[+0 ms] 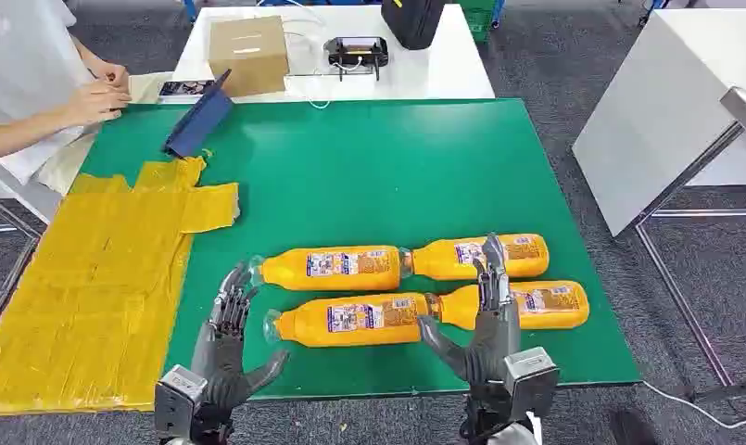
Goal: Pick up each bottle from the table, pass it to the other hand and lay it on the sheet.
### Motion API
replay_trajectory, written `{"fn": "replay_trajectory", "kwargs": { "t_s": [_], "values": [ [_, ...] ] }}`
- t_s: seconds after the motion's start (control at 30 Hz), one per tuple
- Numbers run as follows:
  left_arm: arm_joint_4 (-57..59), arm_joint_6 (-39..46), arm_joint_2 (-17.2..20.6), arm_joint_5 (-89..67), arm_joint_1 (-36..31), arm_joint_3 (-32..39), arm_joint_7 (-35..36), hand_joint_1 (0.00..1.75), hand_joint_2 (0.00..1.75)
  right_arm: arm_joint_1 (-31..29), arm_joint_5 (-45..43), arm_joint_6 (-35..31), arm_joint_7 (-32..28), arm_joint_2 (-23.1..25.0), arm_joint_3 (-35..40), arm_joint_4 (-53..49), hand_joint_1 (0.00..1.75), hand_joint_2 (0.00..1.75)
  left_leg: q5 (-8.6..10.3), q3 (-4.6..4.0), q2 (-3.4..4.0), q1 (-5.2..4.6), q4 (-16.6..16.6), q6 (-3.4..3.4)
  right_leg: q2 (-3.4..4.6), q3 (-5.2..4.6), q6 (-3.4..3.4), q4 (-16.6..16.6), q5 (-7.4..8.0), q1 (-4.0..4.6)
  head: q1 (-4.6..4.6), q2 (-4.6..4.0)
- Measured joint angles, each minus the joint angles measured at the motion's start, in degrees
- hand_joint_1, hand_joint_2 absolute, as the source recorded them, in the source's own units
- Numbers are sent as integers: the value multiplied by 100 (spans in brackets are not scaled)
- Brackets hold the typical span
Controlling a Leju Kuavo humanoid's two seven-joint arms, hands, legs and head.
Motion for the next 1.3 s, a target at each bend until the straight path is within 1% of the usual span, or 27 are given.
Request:
{"fn": "replay_trajectory", "kwargs": {
  "t_s": [0.2,0.3,0.4,0.47,0.53,0.6,0.63,0.73,0.8,0.93,1.07,1.17,1.3],
  "values": [
    [0,13,0,0,0,2,-13,0,175,-35,117,-2,-4,-2,-2,37,0,175,0,0,0,0,0,0,0,0,0,0,0,0,0,0],
    [0,-48,2,2,-21,2,-17,0,175,-240,1107,-475,96,-77,0,107,0,175,1,0,1,0,0,0,1,0,0,0,2,0,-2,0],
    [0,-201,2,11,-99,7,-22,0,175,-730,2027,-794,407,-238,-2,322,0,175,8,1,3,0,0,5,1,-1,0,0,7,0,-2,0],
    [0,-243,2,15,-156,7,-22,0,175,-1024,2196,-818,496,-326,-7,448,0,175,11,4,1,-1,1,10,-1,3,0,0,8,-1,2,0],
    [0,-289,2,20,-181,13,-24,0,175,-1181,2293,-835,553,-369,-7,536,0,175,13,3,0,-1,1,11,-2,6,1,0,8,-1,0,0],
    [4,-378,2,46,-220,13,-24,0,175,-1368,2610,-837,744,-422,7,656,0,175,13,1,0,-1,1,11,-1,8,2,2,9,0,-2,0],
    [11,-439,0,61,-260,15,-24,0,175,-1542,2834,-780,890,-457,28,763,0,175,13,-2,2,-1,1,11,1,6,2,3,10,1,-2,0],
    [35,-619,-11,77,-429,15,-22,0,175,-2248,3498,-329,1362,-525,184,1341,0,175,15,3,8,0,1,10,3,6,0,3,11,1,-2,0],
    [48,-728,-24,85,-501,15,11,0,175,-2664,3811,-20,1508,-525,340,1778,0,175,21,3,4,1,1,8,0,6,0,3,11,2,-2,0],
    [83,-863,-42,125,-662,15,37,0,175,-3325,4197,317,1602,-487,774,2597,0,175,23,3,4,1,1,9,-1,8,1,5,11,4,-2,0],
    [114,-966,-68,179,-743,13,55,0,175,-3672,4332,619,1600,-393,1146,3183,0,175,22,1,0,1,2,10,-2,7,1,5,10,4,0,0],
    [168,-997,-70,184,-820,13,55,0,175,-3901,4341,649,1596,-308,1346,3604,0,175,21,-3,1,1,2,10,-1,2,1,5,10,3,0,0],
    [199,-997,-72,188,-843,13,55,0,175,-4041,4330,649,1596,-278,1469,3858,0,175,21,-5,0,0,2,10,-2,1,1,5,10,3,0,0]
  ]
}}
